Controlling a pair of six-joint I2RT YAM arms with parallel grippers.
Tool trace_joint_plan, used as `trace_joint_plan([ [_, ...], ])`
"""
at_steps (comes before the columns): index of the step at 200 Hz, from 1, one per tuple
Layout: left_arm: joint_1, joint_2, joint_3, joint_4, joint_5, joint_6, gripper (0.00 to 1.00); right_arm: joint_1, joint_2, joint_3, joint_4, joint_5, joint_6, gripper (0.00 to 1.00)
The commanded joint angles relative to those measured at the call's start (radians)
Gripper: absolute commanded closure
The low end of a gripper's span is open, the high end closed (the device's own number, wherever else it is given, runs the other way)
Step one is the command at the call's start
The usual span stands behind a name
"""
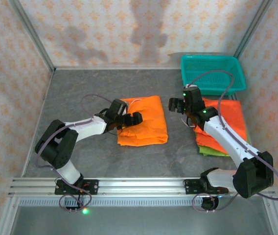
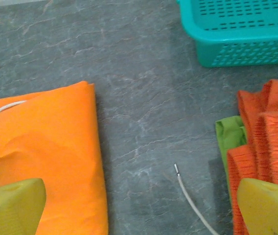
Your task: Fold and stack the shorts
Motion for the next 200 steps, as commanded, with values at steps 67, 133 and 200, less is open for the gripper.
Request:
trace_joint_plan([
  [67,-0.008,-0.001,-0.075,0.018,-0.048,0.0,0.07,-0.076,0.134,0.005,0.153,-0.383,0.077,0.0],
  [133,-0.008,0.0,-0.052,0.013,-0.047,-0.002,0.07,-0.078,0.427,0.132,0.12,-0.592,0.087,0.01],
  [200,-0.008,-0.004,-0.06,0.002,-0.05,0.003,0.08,-0.078,0.558,0.153,0.133,-0.632,0.108,0.01],
])
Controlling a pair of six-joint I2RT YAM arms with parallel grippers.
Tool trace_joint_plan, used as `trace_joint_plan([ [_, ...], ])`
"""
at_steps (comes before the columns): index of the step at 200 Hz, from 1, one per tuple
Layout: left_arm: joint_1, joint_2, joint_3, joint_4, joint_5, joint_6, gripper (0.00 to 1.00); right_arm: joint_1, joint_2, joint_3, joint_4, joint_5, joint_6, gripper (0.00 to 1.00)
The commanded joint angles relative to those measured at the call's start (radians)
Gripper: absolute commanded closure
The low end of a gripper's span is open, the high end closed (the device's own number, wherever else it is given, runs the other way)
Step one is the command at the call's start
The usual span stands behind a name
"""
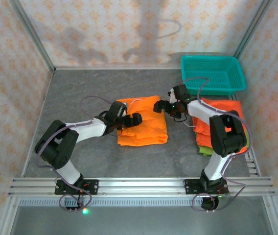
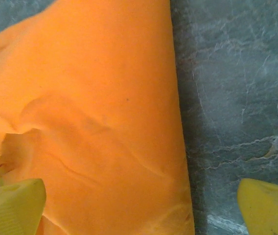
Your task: Fold and stack the shorts
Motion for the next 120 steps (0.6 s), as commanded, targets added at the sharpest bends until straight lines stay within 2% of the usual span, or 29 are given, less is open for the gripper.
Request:
trace_joint_plan([
  [1,-0.004,0.0,-0.018,-0.068,-0.028,0.002,0.08,-0.002,0.037,0.031,0.01,-0.037,0.016,0.01],
  [33,-0.005,0.003,-0.019,-0.066,-0.029,0.001,0.08,-0.001,0.068,0.023,0.034,-0.091,0.043,0.0],
  [70,-0.004,0.003,-0.024,-0.063,-0.032,-0.001,0.08,0.0,0.062,-0.001,0.051,-0.1,0.059,0.0],
  [120,-0.004,-0.093,-0.014,-0.078,-0.064,-0.007,0.08,0.002,-0.046,-0.035,0.059,-0.063,0.047,0.0],
])
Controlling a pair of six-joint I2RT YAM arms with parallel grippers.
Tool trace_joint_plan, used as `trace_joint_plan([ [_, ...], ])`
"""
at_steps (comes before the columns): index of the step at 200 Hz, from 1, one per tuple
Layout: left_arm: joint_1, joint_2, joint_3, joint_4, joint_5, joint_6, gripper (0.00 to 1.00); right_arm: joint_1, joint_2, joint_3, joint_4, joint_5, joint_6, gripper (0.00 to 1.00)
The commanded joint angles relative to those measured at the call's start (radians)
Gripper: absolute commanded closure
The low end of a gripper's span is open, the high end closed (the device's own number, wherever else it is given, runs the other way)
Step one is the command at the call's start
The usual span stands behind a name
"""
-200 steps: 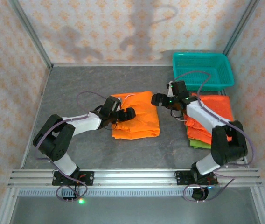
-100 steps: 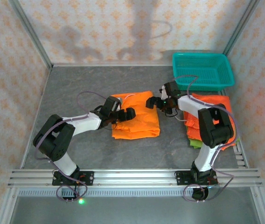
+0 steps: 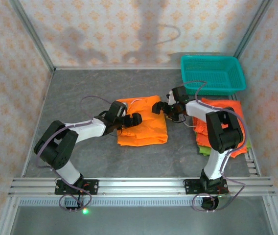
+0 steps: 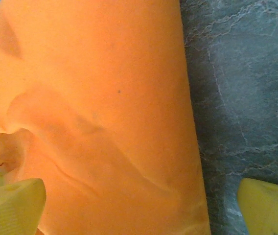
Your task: Fold and stack the shorts
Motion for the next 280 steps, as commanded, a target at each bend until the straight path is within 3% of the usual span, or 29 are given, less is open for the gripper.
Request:
trace_joint_plan([
  [1,-0.004,-0.08,-0.008,-0.079,-0.06,-0.005,0.08,0.005,-0.094,-0.025,0.021,0.02,0.0,0.0],
  [46,0.056,-0.21,0.163,-0.338,-0.153,0.061,0.06,0.052,-0.242,-0.078,0.006,0.082,-0.015,0.0],
  [78,0.163,-0.13,0.279,-0.461,-0.104,0.118,0.13,0.122,-0.339,-0.124,-0.003,0.129,-0.013,0.0],
  [106,0.177,-0.005,0.377,-0.542,-0.108,0.17,0.2,0.158,-0.411,-0.171,0.006,0.146,0.018,0.0],
  [124,0.176,0.077,0.417,-0.566,-0.1,0.169,0.26,0.165,-0.449,-0.201,0.006,0.158,0.03,0.0],
  [155,0.177,0.171,0.448,-0.546,-0.087,0.186,0.51,0.167,-0.5,-0.243,-0.001,0.176,0.036,0.0],
  [217,0.177,0.26,0.486,-0.547,-0.104,0.18,0.75,0.167,-0.522,-0.286,-0.002,0.188,0.041,0.0],
  [250,0.177,0.266,0.491,-0.551,-0.115,0.18,0.81,0.167,-0.521,-0.297,-0.002,0.195,0.038,0.0],
  [280,0.175,0.255,0.492,-0.555,-0.11,0.18,1.0,0.166,-0.522,-0.299,-0.008,0.201,0.033,0.0],
])
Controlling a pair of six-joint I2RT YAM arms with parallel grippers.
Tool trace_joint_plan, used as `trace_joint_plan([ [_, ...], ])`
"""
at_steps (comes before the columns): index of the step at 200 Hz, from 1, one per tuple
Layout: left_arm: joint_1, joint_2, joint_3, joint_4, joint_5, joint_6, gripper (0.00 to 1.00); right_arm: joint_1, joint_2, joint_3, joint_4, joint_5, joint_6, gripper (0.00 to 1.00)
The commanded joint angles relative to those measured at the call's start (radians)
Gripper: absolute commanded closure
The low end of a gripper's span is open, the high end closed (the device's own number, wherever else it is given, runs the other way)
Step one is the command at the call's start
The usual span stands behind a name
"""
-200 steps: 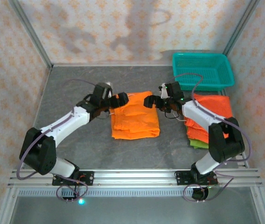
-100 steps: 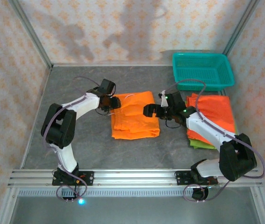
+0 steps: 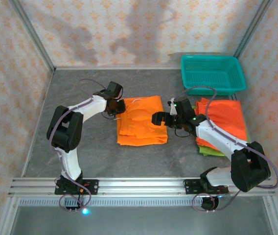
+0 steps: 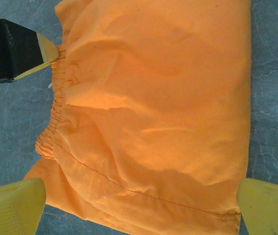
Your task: Fold and stack the shorts
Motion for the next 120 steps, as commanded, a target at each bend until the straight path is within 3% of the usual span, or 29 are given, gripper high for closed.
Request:
trace_joint_plan([
  [1,-0.005,-0.005,0.024,-0.029,-0.011,0.009,1.0,0.004,-0.025,-0.013,-0.006,0.031,-0.001,0.0],
  [67,-0.01,-0.208,0.067,-0.127,-0.058,0.04,1.0,0.004,-0.03,-0.011,-0.022,0.055,-0.012,0.01],
  [120,0.01,-0.176,-0.012,-0.113,-0.057,0.071,1.0,0.006,-0.015,-0.02,-0.013,0.026,0.001,0.0],
])
